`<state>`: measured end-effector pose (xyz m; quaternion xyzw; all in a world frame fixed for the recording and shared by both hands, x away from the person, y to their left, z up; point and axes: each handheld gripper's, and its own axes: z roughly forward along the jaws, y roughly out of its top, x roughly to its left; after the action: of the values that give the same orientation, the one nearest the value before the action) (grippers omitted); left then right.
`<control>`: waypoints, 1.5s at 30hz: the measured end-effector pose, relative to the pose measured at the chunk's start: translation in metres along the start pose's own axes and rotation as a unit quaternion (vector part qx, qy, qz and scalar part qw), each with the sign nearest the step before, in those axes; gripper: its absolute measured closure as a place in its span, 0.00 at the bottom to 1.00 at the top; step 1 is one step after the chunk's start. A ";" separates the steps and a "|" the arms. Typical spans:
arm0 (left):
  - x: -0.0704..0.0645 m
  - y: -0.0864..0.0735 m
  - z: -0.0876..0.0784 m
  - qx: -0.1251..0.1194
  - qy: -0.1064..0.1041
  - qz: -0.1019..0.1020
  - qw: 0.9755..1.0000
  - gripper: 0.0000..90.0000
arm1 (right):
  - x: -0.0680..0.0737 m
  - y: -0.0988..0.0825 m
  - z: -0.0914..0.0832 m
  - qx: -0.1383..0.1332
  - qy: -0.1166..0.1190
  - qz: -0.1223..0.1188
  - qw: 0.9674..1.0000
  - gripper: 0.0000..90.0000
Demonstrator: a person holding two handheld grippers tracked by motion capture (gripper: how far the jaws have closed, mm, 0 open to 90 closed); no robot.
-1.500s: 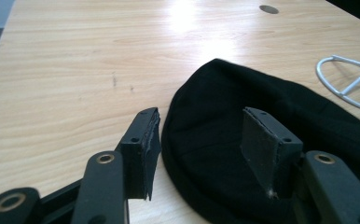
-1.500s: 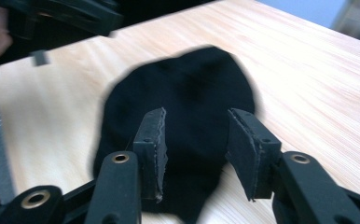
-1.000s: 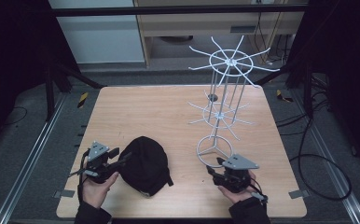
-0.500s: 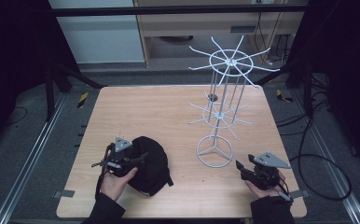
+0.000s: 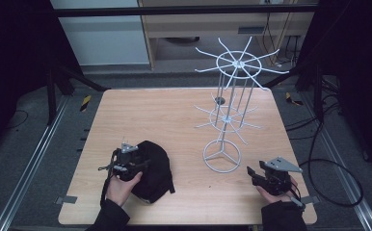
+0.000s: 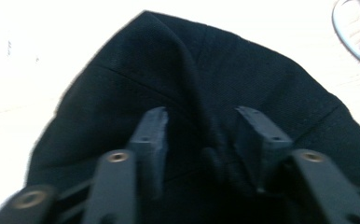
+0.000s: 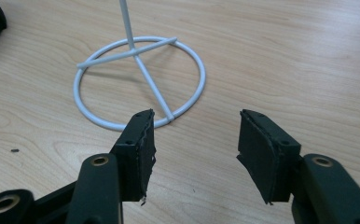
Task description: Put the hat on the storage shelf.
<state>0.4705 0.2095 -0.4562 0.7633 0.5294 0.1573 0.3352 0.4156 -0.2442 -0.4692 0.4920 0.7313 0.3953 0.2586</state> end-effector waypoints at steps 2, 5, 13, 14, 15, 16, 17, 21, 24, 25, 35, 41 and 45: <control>0.002 0.000 0.001 0.009 -0.004 -0.003 1.000 0.77 | 0.000 -0.001 0.002 0.005 0.002 -0.001 1.000 0.52; 0.005 0.000 0.001 0.014 -0.009 -0.006 1.000 0.84 | -0.001 -0.002 0.003 0.010 0.004 0.001 1.000 0.52; 0.010 0.002 -0.027 -0.048 -0.030 0.003 0.998 0.87 | -0.002 -0.004 0.004 0.016 0.005 0.004 1.000 0.53; 0.010 0.002 -0.031 -0.055 -0.035 0.004 0.998 0.87 | -0.002 -0.004 0.004 0.016 0.005 0.003 1.000 0.53; 0.011 0.002 -0.036 -0.066 -0.041 0.005 0.997 0.87 | -0.002 -0.004 0.004 0.017 0.005 0.003 1.000 0.53; 0.011 0.003 -0.041 -0.075 -0.045 0.008 0.996 0.87 | -0.003 -0.004 0.004 0.017 0.005 0.004 1.000 0.53; 0.011 0.003 -0.041 -0.075 -0.045 0.008 0.996 0.87 | -0.003 -0.004 0.004 0.017 0.005 0.004 1.000 0.53; 0.009 0.007 -0.063 -0.120 -0.061 0.030 0.990 0.88 | -0.004 -0.004 0.004 0.017 0.006 0.011 1.000 0.54; 0.005 0.010 -0.074 -0.143 -0.064 0.043 0.987 0.88 | -0.004 -0.005 0.004 0.014 0.004 0.008 1.000 0.54; 0.004 0.011 -0.078 -0.150 -0.065 0.048 0.985 0.88 | -0.005 -0.005 0.004 0.013 0.003 0.006 1.000 0.54; 0.000 0.022 -0.121 -0.230 -0.091 0.054 0.967 0.88 | -0.005 -0.004 0.004 0.008 0.000 0.003 1.000 0.53; -0.002 0.031 -0.141 -0.270 -0.105 0.057 0.955 0.88 | -0.005 -0.004 0.003 0.004 -0.004 0.003 1.000 0.53; -0.004 0.037 -0.151 -0.293 -0.113 0.061 0.947 0.88 | -0.005 -0.004 0.004 0.003 -0.006 0.002 1.000 0.53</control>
<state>0.4053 0.2504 -0.3205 0.6749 0.3711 0.2379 0.5918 0.4183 -0.2487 -0.4746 0.4962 0.7303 0.3907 0.2605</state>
